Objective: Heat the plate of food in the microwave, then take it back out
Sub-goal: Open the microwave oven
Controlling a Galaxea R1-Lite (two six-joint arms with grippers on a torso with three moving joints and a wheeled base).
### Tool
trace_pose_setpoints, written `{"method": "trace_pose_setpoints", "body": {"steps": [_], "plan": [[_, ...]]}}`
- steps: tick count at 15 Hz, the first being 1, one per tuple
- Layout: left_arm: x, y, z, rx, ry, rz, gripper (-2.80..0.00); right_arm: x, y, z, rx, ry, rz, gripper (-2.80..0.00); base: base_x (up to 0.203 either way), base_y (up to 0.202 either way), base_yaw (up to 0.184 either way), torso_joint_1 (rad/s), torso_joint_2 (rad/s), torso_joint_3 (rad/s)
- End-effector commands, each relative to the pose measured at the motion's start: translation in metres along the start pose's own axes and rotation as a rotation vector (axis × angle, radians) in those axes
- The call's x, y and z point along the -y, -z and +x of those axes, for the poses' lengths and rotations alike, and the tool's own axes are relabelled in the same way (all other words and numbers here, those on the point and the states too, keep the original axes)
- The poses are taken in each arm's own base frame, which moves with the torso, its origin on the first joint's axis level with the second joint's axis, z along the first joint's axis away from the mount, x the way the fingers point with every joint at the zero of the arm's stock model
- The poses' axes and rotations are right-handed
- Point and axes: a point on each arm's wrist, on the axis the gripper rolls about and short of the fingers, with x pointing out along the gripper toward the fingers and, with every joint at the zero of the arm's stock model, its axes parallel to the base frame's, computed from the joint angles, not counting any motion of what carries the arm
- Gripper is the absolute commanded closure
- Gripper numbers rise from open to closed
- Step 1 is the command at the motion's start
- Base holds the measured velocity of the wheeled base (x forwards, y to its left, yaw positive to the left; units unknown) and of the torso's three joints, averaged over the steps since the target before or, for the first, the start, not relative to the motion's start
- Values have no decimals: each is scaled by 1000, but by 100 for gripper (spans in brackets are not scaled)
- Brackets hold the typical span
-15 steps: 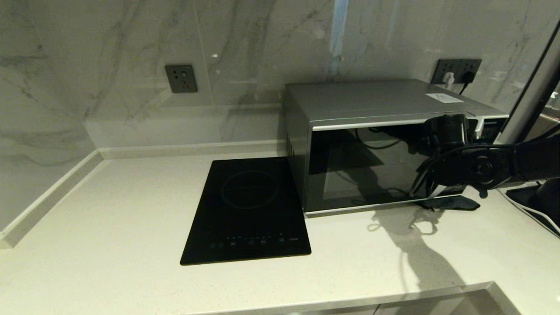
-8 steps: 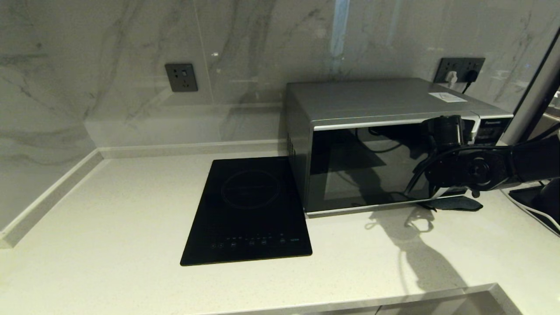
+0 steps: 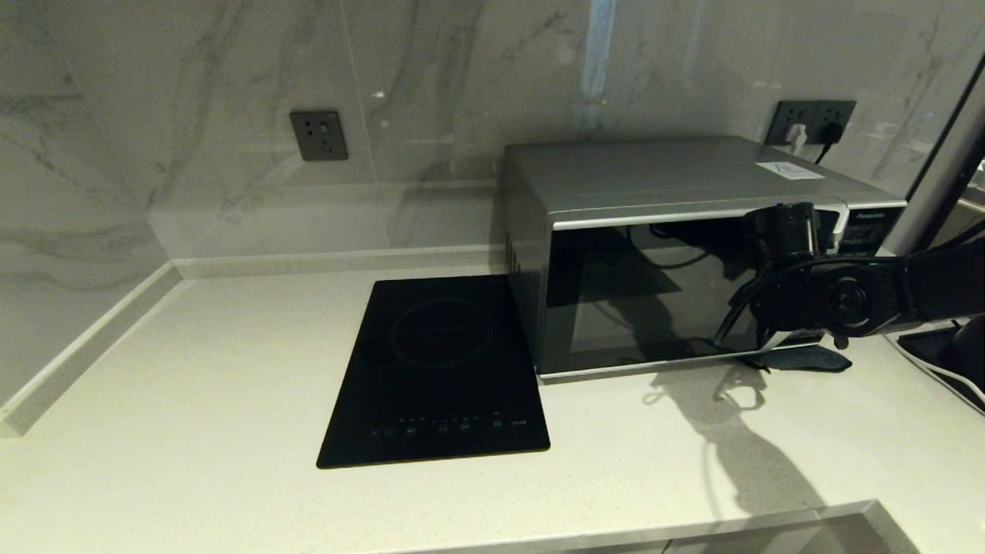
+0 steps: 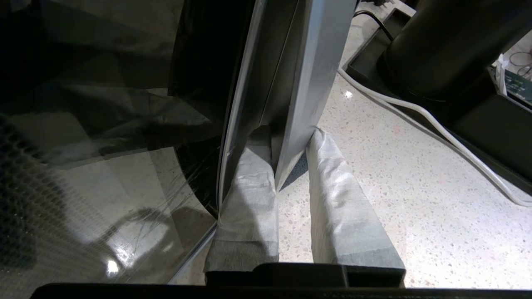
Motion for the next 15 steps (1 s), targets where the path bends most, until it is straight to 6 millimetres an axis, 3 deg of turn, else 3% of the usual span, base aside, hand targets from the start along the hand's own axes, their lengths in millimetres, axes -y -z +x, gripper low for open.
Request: {"method": "trace_pose_setpoints", "body": {"steps": [1,12,13,15], "plan": [[0,0,0,-1,-1,0,0,6,-4,-5,7,8,5,0,0,0,0,0,0,0],[0,0,0,-1,-1,0,0,11,12,-16,-17,-4,-48,0,0,0,0,0,0,0],[0,0,0,-1,-1,0,0,11,13,-15,-18,-4,-52,-280,0,0,0,0,0,0],[0,0,0,-1,-2,0,0,12,13,-16,-20,-3,-55,-280,0,0,0,0,0,0]]}}
